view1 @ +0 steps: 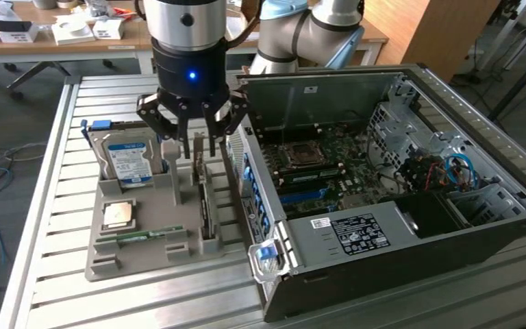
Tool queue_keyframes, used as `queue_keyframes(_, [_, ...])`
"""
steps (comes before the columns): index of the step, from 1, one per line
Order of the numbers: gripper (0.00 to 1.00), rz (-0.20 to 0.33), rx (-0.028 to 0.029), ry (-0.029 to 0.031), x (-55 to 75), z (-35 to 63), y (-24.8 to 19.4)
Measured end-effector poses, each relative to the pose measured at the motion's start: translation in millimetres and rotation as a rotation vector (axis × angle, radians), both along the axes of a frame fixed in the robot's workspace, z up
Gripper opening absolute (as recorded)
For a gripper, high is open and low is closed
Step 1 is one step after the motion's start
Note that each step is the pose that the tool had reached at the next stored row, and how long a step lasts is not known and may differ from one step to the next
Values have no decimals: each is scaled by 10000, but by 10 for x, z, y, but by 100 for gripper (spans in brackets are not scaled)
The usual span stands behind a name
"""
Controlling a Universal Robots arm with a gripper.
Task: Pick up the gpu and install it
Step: 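Pick up the gpu and move the gpu toward the slot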
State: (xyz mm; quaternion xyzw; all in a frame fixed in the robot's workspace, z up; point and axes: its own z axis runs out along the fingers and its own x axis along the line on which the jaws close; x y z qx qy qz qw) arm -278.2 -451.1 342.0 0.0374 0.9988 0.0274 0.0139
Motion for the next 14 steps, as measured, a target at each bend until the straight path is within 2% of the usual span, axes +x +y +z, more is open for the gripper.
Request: queue_keyframes(14, [42,0,9,-15,0,-256,-3])
